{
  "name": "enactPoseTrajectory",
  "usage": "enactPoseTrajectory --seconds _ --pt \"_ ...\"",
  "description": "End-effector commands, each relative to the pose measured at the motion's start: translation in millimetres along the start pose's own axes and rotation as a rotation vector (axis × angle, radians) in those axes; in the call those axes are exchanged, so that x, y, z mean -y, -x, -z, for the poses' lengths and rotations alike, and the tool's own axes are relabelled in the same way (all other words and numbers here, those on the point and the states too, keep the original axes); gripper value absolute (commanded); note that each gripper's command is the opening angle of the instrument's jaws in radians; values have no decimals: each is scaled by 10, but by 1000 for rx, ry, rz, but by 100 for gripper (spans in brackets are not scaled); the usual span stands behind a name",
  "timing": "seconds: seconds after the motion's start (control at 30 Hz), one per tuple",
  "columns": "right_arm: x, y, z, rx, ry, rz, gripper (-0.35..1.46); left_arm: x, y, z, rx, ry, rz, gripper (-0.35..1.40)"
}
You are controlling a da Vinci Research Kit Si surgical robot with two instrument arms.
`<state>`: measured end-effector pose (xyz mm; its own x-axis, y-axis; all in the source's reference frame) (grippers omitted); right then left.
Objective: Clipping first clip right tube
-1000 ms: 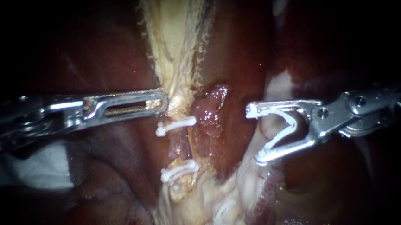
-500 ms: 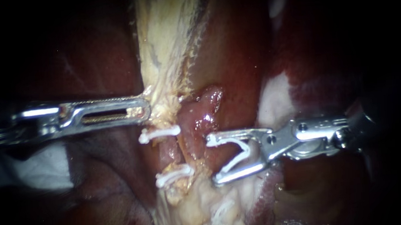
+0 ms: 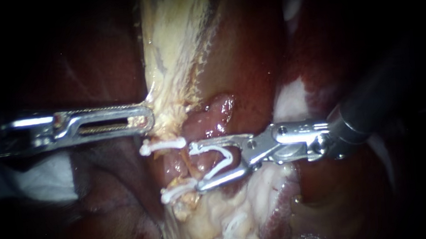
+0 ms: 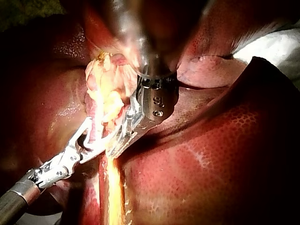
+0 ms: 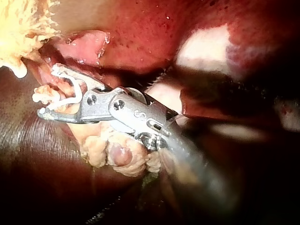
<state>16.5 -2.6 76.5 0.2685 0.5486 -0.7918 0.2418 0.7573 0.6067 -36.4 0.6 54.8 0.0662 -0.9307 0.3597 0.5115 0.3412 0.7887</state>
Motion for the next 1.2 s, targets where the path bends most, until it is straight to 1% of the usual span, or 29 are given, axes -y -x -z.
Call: enactPoseTrajectory --seconds 0.03,0.23,0.53,0.63,0.73,0.9,1.0,1.1,1.2 --pt "-2 0 -2 0 1 2 59 1 0 1 2 -1 0 -35" --pt "-8 0 -9 1 -12 7 59 3 0 2 2 -1 0 -35" --pt "-11 0 -12 1 -11 8 58 6 0 3 5 -2 1 -35" --pt "-11 0 -13 2 -28 2 58 7 1 4 5 -3 1 -35" --pt "-4 -2 -16 5 -67 -4 58 6 1 3 4 -3 1 -35" --pt "9 -8 -25 -30 -152 -34 54 3 1 2 4 -4 0 -35" --pt "17 -11 -29 -29 -202 -51 50 1 1 2 4 -4 0 -35" --pt "21 -12 -31 -27 -224 -59 47 0 1 2 4 -5 0 -35" --pt "21 -12 -32 -26 -230 -66 45 -2 2 2 4 -5 0 -35"
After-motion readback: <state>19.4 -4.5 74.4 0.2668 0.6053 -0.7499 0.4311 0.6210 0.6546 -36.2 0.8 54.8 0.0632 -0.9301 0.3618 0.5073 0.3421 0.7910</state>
